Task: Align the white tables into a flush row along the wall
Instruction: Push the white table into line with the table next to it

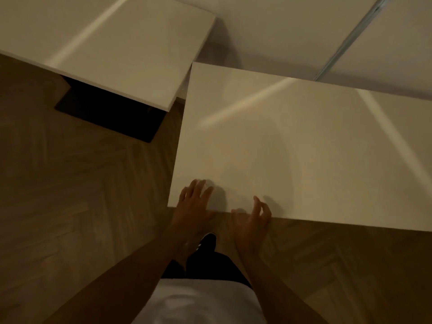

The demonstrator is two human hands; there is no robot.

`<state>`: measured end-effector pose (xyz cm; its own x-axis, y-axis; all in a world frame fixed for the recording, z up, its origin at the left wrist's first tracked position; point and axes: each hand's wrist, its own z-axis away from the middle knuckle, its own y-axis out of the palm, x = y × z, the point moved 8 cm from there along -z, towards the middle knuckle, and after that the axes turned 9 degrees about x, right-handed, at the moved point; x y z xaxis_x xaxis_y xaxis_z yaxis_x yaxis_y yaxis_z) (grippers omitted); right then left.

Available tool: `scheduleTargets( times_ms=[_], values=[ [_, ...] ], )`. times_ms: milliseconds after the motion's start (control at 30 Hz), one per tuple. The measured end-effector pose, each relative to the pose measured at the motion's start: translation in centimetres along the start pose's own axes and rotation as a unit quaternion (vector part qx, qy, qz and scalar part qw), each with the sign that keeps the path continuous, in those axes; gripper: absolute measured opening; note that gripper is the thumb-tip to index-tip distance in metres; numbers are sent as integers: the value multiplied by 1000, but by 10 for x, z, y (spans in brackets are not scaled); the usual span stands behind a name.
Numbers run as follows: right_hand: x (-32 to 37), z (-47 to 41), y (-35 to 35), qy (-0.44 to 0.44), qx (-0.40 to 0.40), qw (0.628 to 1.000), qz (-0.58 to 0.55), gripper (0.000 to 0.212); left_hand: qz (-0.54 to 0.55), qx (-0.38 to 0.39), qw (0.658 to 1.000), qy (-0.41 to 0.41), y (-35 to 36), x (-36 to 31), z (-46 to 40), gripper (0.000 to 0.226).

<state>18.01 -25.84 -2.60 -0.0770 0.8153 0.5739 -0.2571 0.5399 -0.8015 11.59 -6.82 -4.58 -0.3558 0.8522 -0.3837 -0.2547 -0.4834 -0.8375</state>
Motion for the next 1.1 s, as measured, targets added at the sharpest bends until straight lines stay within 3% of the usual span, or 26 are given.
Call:
scheduleTargets(
  times_ms=[100,200,300,633,900,1100],
  values=[
    [16,-13,11,-147,68,980,114,78,-42,6,999,1,11,7,-3,87],
    [16,-22,31,-237,140,942,190,81,-67,4,998,13,19,14,-3,87],
    [10,-34,41,-287,164,913,238,89,-88,-8,996,16,22,8,-6,89],
    [2,-58,41,-392,111,863,297,79,-161,-127,979,2,38,7,-10,91],
    [-4,-61,47,-449,-4,836,315,83,-196,-225,954,9,37,4,-12,89],
    [-3,-58,46,-461,-42,829,314,81,-210,-218,953,7,39,9,-15,89]
  ],
)
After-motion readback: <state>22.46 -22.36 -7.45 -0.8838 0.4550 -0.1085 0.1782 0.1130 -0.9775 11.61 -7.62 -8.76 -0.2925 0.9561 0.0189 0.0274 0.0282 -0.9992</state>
